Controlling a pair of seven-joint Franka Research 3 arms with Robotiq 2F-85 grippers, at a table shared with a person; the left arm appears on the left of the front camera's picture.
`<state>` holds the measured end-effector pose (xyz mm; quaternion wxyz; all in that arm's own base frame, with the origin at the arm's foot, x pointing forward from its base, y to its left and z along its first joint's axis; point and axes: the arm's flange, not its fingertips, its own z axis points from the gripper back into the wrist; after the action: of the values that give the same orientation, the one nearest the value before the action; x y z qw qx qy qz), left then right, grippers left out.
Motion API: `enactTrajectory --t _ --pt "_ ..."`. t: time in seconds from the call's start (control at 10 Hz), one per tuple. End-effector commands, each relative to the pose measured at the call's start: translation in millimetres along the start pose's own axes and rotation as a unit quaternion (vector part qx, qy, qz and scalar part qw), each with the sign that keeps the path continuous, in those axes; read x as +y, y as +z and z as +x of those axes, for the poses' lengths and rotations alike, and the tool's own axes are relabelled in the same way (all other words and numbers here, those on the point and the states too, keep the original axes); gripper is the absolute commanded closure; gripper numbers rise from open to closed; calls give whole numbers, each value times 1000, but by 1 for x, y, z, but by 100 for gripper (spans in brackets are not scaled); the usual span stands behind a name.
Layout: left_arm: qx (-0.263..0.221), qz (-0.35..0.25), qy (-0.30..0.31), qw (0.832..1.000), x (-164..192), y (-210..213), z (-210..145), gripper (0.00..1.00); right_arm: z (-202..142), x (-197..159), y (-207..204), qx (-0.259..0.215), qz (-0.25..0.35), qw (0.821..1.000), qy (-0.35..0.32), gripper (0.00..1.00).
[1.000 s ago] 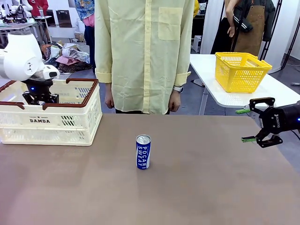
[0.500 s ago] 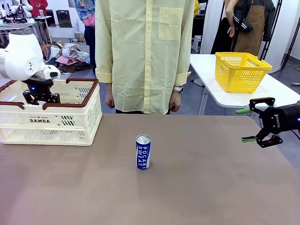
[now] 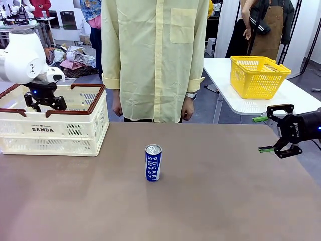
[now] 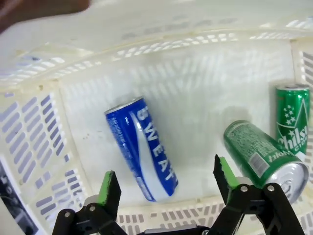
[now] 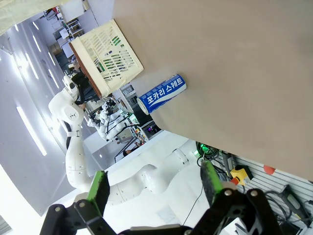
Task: Place the drinks into the Shopping basket.
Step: Pick up one drink and place it into the Shopping basket.
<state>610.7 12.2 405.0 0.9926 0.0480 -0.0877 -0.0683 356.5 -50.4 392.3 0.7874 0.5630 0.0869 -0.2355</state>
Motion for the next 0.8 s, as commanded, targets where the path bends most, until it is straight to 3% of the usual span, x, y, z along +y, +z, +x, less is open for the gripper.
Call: enactTrajectory --t 0.0,0.2,0.3,0.4,0.5,0.7 --pt "-1 -36 -65 997 4 21 -11 0 -2 4 2 2 -2 1000 -7 0" --pt "-24 -97 -102 990 13 84 -27 0 -2 4 2 2 -2 1000 -7 0" --pt "-20 -135 -150 979 18 116 -41 0 -2 4 2 2 -2 1000 -7 0" --pt "-25 -182 -141 973 22 144 -55 0 -2 4 2 2 -2 1000 -7 0" --pt "-24 -244 -44 968 21 170 -65 0 -2 4 2 2 -2 1000 -7 0" --pt "57 -365 54 928 37 200 -94 0 -2 4 2 2 -2 1000 -7 0"
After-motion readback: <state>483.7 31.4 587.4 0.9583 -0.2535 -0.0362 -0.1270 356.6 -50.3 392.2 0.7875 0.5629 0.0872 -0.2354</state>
